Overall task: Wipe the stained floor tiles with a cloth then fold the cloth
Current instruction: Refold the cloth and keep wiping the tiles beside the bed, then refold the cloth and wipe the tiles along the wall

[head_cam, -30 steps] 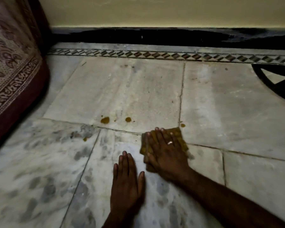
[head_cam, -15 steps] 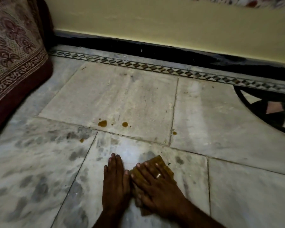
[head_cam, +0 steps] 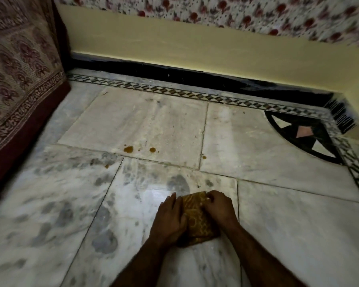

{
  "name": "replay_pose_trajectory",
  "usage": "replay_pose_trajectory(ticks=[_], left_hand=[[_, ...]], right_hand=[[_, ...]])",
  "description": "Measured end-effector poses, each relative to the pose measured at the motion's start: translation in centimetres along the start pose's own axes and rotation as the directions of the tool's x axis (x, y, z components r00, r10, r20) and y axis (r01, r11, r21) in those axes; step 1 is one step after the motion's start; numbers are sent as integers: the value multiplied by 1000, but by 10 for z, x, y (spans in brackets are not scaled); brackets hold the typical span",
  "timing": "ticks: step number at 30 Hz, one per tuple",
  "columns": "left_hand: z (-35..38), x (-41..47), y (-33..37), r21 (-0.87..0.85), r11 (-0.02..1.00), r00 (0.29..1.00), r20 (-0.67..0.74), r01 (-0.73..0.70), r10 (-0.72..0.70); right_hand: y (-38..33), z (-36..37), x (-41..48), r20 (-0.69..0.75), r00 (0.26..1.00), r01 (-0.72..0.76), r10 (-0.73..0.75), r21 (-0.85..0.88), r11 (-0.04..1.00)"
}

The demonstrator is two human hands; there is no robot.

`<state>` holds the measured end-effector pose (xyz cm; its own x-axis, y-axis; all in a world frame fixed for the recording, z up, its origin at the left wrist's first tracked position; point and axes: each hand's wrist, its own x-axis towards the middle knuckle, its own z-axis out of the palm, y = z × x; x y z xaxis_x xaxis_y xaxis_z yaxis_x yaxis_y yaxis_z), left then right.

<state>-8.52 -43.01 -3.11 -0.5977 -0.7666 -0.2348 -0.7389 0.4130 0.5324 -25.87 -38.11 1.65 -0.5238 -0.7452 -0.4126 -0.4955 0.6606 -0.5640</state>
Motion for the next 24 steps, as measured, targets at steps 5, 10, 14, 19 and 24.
replay_pose_trajectory(ticks=[5, 10, 14, 19, 24], left_hand=[[-10, -10, 4, 48, 999, 990, 143, -10, 3], [-24, -18, 22, -171, 978, 985, 107, -116, 135], [-34, -22, 56, -503, 834, 970, -46, -228, 237], [-51, -31, 82, -677, 722, 989, -121, -145, 85], [-87, -21, 104, -937, 325, 977, 60, 125, -203]], right_hand=[[-8, -12, -10, 85, 996, -17, 18, -9, 1000], [-9, -28, -22, 184, 981, -142, 61, 463, 875], [-22, -43, -32, 220, 975, -183, 29, 727, 661], [-39, -73, -36, 208, 977, -150, -39, 810, 567], [-31, -107, -36, 243, 948, -12, -204, 670, 742]])
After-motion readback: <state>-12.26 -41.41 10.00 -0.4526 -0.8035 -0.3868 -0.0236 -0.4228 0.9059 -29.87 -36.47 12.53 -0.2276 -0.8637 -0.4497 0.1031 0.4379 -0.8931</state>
